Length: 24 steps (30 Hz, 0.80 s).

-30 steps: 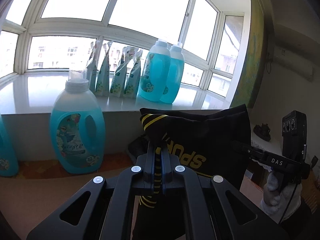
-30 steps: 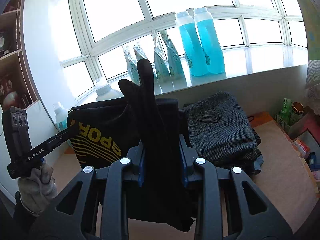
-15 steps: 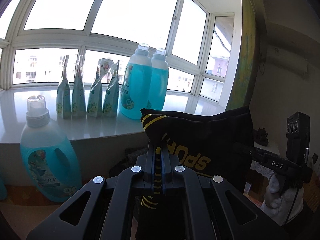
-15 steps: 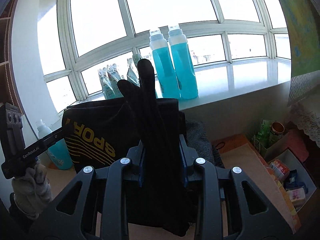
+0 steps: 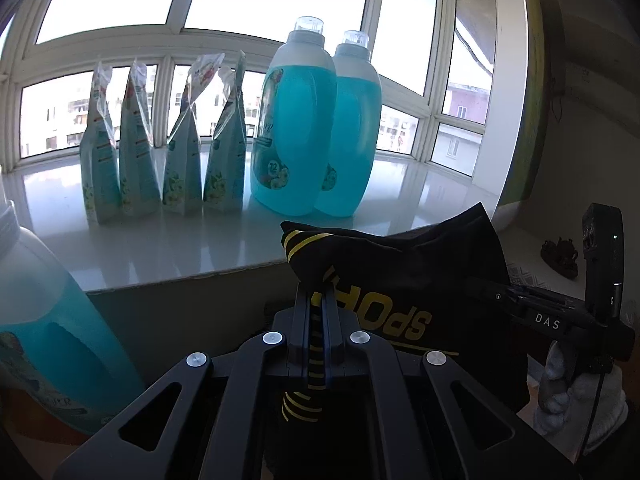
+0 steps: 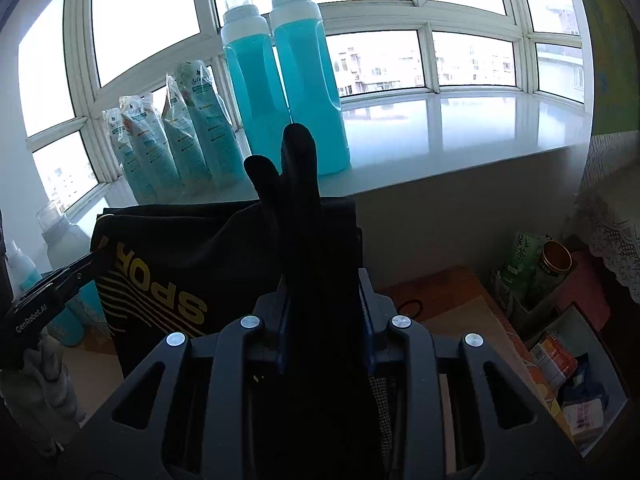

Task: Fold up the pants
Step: 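Carry the folded shorts with both grippers onto the dark clothes stack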

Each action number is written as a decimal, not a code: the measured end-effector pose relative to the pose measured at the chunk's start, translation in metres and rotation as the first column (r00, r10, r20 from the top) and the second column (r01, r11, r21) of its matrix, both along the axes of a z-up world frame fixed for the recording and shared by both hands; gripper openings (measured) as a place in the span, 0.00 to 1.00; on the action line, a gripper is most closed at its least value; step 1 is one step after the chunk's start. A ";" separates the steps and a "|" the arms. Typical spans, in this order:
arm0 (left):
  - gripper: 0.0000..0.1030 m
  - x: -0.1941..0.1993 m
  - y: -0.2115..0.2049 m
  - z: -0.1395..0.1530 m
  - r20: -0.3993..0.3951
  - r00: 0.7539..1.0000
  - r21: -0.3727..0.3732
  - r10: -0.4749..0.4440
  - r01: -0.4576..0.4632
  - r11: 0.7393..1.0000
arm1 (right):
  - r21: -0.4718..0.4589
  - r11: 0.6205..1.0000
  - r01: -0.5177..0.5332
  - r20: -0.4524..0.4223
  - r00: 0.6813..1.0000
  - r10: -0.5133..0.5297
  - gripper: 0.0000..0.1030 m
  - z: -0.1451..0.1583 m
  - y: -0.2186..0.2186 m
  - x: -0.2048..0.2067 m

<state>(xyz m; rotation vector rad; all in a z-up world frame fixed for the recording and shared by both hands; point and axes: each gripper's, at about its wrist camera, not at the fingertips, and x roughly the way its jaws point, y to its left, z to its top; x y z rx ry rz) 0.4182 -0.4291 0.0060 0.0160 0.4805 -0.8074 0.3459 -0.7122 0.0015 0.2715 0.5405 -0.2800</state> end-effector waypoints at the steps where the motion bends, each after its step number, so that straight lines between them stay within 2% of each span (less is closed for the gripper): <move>1: 0.03 0.004 -0.004 -0.004 0.001 1.000 0.012 0.007 -0.007 1.000 | -0.003 1.000 0.003 -0.011 1.000 -0.003 0.28 -0.004 -0.002 0.006; 5: 0.04 0.019 -0.018 -0.016 -0.011 1.000 0.058 0.027 -0.027 0.998 | -0.029 0.999 0.021 -0.050 0.998 -0.022 0.29 -0.013 -0.006 0.024; 7: 0.10 0.024 -0.022 -0.021 -0.022 0.998 0.086 0.056 -0.053 0.995 | -0.037 0.997 0.066 -0.079 0.994 -0.069 0.30 -0.015 -0.011 0.029; 8: 0.13 0.026 -0.023 -0.021 -0.024 0.997 0.090 0.079 -0.076 0.993 | -0.050 0.994 0.098 -0.090 0.991 -0.102 0.34 -0.015 -0.013 0.029; 9: 0.24 0.026 -0.019 -0.019 -0.031 0.995 0.077 0.090 -0.087 0.993 | -0.053 0.991 0.125 -0.094 0.987 -0.130 0.47 -0.015 -0.019 0.027; 10: 0.38 0.025 -0.016 -0.019 -0.040 0.995 0.063 0.095 -0.092 0.994 | -0.048 0.989 0.139 -0.088 0.986 -0.143 0.55 -0.014 -0.021 0.024; 11: 0.41 0.024 -0.014 -0.017 -0.043 0.995 0.054 0.089 -0.087 0.995 | -0.039 0.989 0.144 -0.076 0.986 -0.147 0.63 -0.012 -0.022 0.021; 14: 0.42 0.016 -0.011 -0.014 -0.015 0.996 0.082 0.086 -0.084 0.993 | -0.043 0.990 0.136 -0.070 0.988 -0.139 0.63 -0.007 -0.019 0.014; 18: 0.43 0.011 -0.005 -0.012 -0.040 0.996 0.075 0.077 -0.074 0.994 | -0.033 0.991 0.127 -0.060 0.990 -0.129 0.63 -0.002 -0.012 0.002; 24: 0.43 -0.009 0.007 -0.002 -0.034 0.997 0.076 0.071 -0.069 0.995 | -0.041 0.991 0.125 -0.041 0.991 -0.127 0.64 0.008 0.005 -0.025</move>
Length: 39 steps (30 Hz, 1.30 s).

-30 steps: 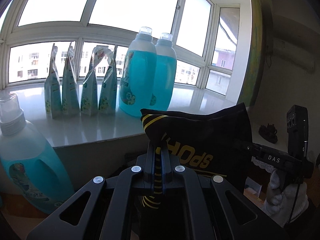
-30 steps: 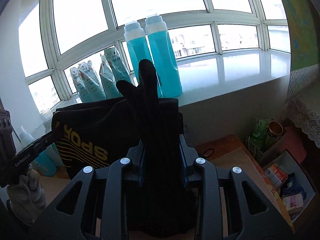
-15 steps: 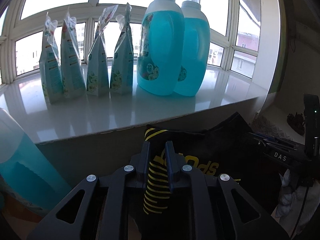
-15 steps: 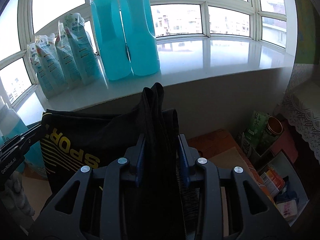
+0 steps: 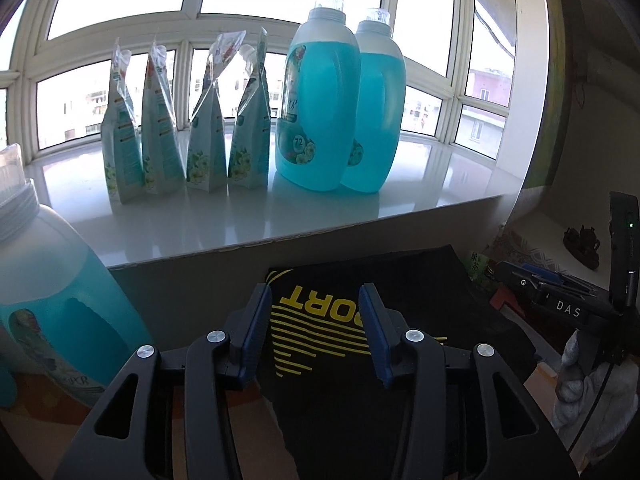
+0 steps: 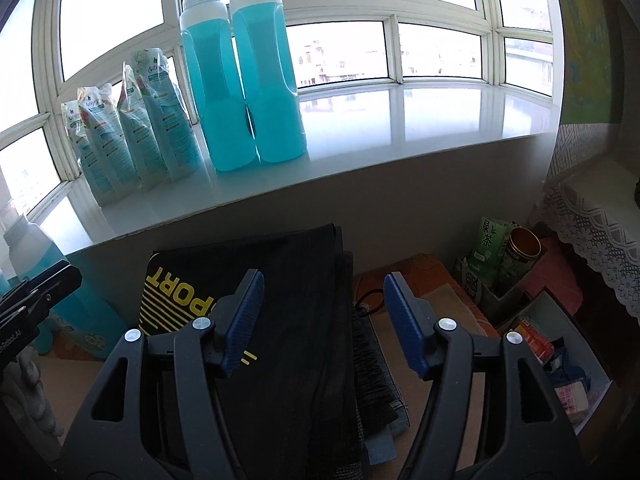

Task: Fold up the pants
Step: 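Carry the folded shorts with both grippers onto the dark clothes stack, then open both grippers to release the shorts on the stack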

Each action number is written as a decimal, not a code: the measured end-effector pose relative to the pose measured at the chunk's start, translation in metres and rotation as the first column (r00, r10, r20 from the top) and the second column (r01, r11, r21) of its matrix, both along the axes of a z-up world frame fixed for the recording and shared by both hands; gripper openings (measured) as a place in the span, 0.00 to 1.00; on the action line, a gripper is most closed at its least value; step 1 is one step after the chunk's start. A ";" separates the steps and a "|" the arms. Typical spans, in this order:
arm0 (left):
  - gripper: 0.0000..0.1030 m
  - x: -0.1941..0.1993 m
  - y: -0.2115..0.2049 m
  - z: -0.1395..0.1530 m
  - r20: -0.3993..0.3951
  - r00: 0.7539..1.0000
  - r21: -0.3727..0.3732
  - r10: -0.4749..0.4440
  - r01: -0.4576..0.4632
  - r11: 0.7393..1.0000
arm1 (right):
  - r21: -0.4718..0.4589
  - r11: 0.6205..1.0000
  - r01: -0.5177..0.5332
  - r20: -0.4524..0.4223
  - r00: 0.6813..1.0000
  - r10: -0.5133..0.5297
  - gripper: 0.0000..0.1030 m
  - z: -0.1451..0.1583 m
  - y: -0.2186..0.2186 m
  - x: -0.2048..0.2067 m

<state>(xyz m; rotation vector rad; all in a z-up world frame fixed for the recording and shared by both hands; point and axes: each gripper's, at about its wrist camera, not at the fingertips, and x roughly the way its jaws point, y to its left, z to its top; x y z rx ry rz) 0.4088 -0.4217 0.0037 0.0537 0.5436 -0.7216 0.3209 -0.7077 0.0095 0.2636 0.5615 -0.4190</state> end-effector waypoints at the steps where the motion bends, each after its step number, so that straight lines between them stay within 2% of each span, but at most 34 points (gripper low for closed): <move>1: 0.43 -0.004 0.003 0.002 -0.002 1.000 -0.004 -0.001 0.001 1.000 | 0.001 1.000 -0.001 0.005 1.000 0.001 0.65 0.002 0.003 -0.006; 5: 0.48 -0.024 0.016 0.009 -0.003 1.000 -0.009 -0.003 0.003 1.000 | -0.006 1.000 -0.004 0.013 1.000 0.004 0.69 0.007 0.020 -0.030; 10: 0.50 -0.049 0.035 0.017 -0.018 1.000 -0.027 -0.010 0.009 1.000 | 0.000 1.000 -0.020 0.020 1.000 0.020 0.69 0.014 0.045 -0.062; 14: 0.52 -0.074 0.053 0.023 -0.013 1.000 -0.036 -0.011 0.011 0.999 | -0.051 0.998 -0.025 0.028 0.999 0.026 0.72 0.022 0.074 -0.094; 20: 0.54 -0.117 0.084 0.028 0.003 1.000 -0.046 -0.026 0.027 0.999 | -0.058 0.997 -0.059 0.066 0.996 0.062 0.75 0.034 0.117 -0.143; 22: 0.59 -0.132 0.095 0.028 0.010 1.000 -0.051 -0.026 0.026 0.998 | -0.062 0.996 -0.061 0.075 0.995 0.065 0.76 0.038 0.132 -0.158; 25: 0.59 -0.154 0.111 0.028 0.023 0.999 -0.051 -0.033 0.034 0.998 | -0.085 0.994 -0.073 0.092 0.992 0.081 0.81 0.043 0.157 -0.180; 30: 0.61 -0.190 0.144 0.025 0.029 0.999 -0.055 -0.030 0.032 0.998 | -0.106 0.990 -0.096 0.101 0.989 0.106 0.88 0.038 0.196 -0.214; 37: 0.78 -0.241 0.191 0.012 0.073 0.997 -0.025 0.001 0.000 1.000 | -0.169 0.980 -0.108 0.105 0.986 0.127 0.96 0.025 0.246 -0.255; 39: 0.78 -0.250 0.202 0.006 0.064 0.998 -0.017 0.009 -0.008 1.000 | -0.183 0.975 -0.122 0.104 0.984 0.143 0.98 0.022 0.258 -0.266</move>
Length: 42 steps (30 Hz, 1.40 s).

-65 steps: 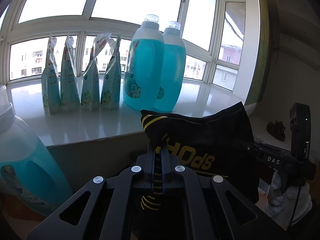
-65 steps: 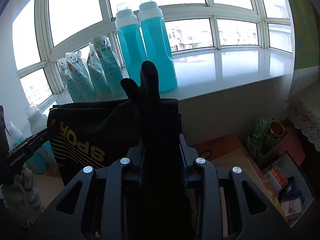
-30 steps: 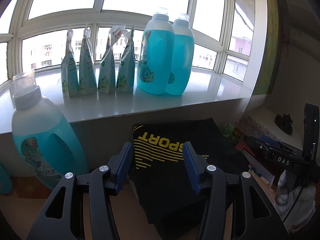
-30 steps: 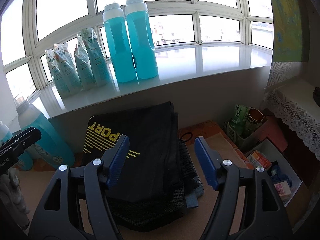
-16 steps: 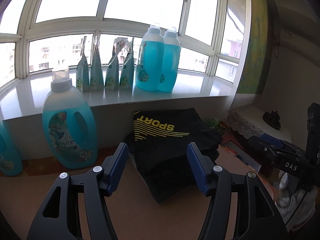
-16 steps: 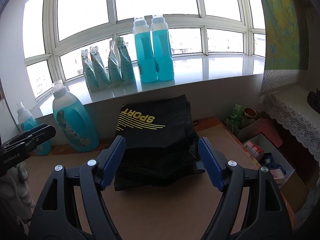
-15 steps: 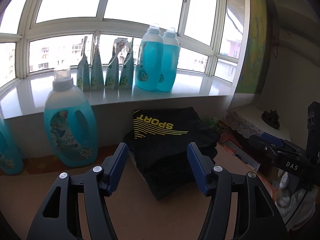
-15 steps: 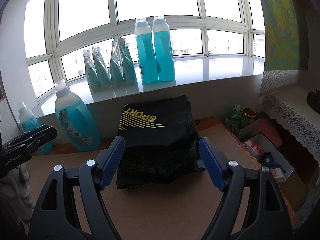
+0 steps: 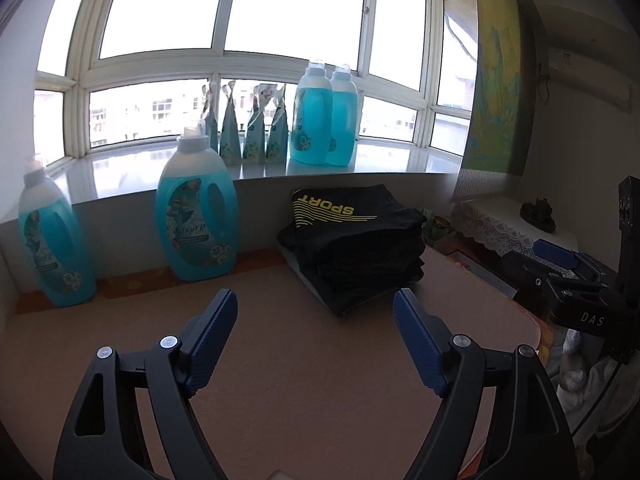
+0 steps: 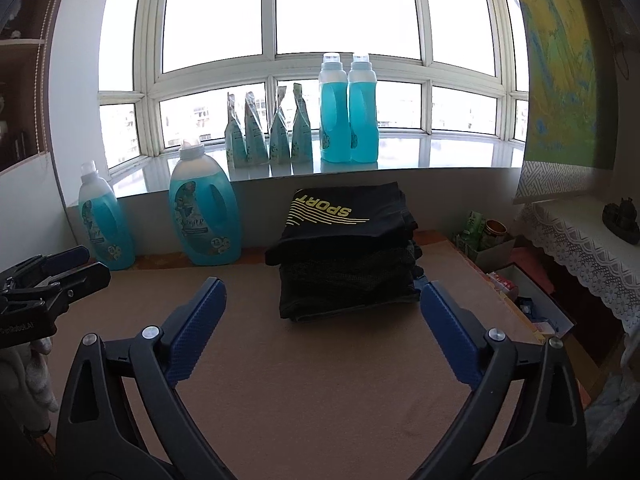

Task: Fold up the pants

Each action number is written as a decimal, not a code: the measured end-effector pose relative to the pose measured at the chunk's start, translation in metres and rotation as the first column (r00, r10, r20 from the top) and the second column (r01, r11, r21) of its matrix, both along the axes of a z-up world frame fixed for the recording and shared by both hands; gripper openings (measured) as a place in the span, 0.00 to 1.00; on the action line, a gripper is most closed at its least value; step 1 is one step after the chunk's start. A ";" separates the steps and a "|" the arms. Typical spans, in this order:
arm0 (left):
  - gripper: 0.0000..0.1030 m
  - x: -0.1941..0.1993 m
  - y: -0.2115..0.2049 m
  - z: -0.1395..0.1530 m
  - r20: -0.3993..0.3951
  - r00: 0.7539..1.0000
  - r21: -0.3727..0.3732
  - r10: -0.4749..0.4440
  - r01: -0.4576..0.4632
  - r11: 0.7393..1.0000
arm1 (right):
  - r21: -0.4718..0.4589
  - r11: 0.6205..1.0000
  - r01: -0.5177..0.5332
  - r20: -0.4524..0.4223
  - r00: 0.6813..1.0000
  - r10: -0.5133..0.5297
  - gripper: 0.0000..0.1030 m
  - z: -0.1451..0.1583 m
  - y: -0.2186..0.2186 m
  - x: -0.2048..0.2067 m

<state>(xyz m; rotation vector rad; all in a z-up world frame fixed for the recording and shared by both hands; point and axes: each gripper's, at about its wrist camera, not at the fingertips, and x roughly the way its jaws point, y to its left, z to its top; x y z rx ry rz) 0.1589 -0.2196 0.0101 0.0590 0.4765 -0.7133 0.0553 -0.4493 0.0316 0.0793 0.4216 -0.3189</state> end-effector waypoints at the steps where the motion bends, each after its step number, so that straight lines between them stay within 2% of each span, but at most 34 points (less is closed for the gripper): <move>1: 0.78 -0.005 0.006 -0.003 -0.002 1.000 0.005 0.004 -0.004 1.000 | -0.008 1.000 -0.005 0.001 1.000 0.005 0.98 -0.001 0.006 -0.005; 6: 0.79 -0.024 0.027 -0.015 -0.015 1.000 0.016 0.021 -0.021 1.000 | -0.034 0.999 -0.022 0.003 1.000 0.022 1.00 -0.013 0.031 -0.028; 10: 0.79 -0.044 0.040 -0.029 0.002 0.999 0.032 0.038 -0.038 0.999 | -0.008 1.000 -0.021 -0.005 1.000 0.021 1.00 -0.029 0.040 -0.043; 16: 0.80 -0.065 0.055 -0.057 -0.040 0.997 0.018 0.067 -0.066 0.998 | -0.004 1.000 0.027 -0.013 1.000 -0.027 1.00 -0.053 0.046 -0.063; 21: 0.80 -0.077 0.061 -0.078 -0.060 0.993 0.045 0.105 -0.102 0.994 | -0.001 0.998 0.068 -0.037 0.997 -0.068 1.00 -0.074 0.052 -0.072; 26: 0.80 -0.088 0.065 -0.079 -0.037 0.992 0.055 0.120 -0.118 0.992 | 0.020 0.994 0.110 -0.057 0.992 -0.109 1.00 -0.090 0.052 -0.078; 31: 0.80 -0.093 0.067 -0.074 -0.005 0.991 0.061 0.131 -0.131 0.990 | 0.031 0.991 0.132 -0.057 0.990 -0.130 1.00 -0.091 0.049 -0.081; 42: 0.80 -0.094 0.064 -0.078 -0.029 0.988 0.075 0.149 -0.147 0.986 | 0.027 0.991 0.134 -0.045 0.990 -0.132 1.00 -0.087 0.050 -0.082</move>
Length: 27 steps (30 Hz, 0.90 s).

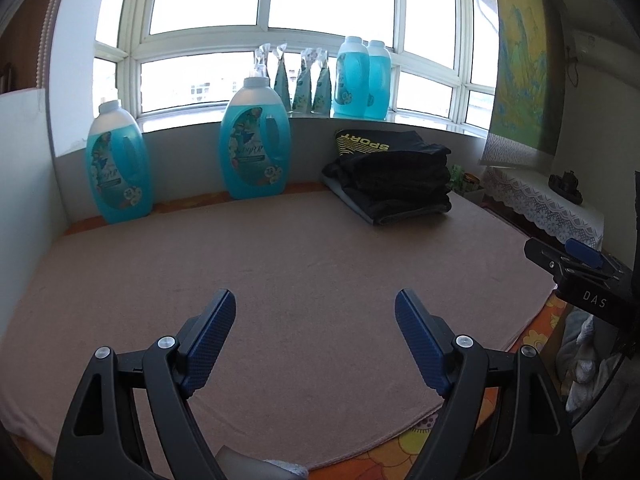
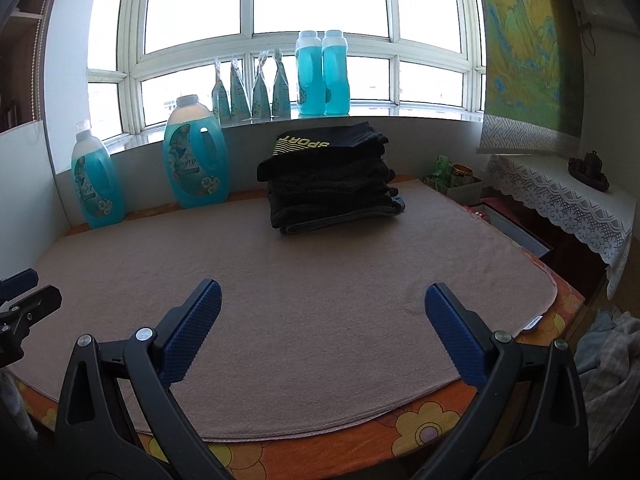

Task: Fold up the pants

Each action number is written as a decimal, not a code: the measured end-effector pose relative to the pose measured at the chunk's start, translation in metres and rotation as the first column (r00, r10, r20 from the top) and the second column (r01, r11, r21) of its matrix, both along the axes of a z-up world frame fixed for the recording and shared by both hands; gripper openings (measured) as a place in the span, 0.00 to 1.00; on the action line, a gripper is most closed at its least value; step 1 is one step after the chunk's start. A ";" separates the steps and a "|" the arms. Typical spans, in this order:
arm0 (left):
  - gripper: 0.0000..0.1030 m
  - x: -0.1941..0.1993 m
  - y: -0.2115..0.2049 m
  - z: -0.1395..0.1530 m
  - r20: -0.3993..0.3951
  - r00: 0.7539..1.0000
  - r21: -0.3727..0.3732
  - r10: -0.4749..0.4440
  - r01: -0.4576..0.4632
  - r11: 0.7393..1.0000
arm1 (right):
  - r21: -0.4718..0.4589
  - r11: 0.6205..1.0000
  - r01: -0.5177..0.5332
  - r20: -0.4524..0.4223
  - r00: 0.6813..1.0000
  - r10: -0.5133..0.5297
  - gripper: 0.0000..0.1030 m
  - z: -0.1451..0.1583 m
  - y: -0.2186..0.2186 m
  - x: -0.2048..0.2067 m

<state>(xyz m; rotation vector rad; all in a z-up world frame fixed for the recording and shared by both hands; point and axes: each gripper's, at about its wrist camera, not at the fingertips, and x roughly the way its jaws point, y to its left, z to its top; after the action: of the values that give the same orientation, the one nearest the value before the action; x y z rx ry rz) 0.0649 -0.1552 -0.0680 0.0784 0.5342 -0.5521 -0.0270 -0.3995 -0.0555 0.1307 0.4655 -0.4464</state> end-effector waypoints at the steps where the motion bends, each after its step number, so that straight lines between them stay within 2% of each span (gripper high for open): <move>1: 0.80 0.000 0.001 0.000 -0.005 1.000 -0.003 0.000 0.000 1.000 | 0.003 1.000 0.000 0.002 1.000 0.000 1.00 0.000 0.000 0.000; 27: 0.80 0.003 0.009 -0.001 -0.021 1.000 -0.007 0.021 -0.021 1.000 | 0.008 1.000 -0.004 0.010 1.000 0.004 1.00 0.002 0.003 0.002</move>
<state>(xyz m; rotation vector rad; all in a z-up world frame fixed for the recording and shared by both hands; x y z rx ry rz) 0.0680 -0.1459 -0.0691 0.0602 0.5527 -0.5348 -0.0249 -0.3963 -0.0540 0.1398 0.4577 -0.4398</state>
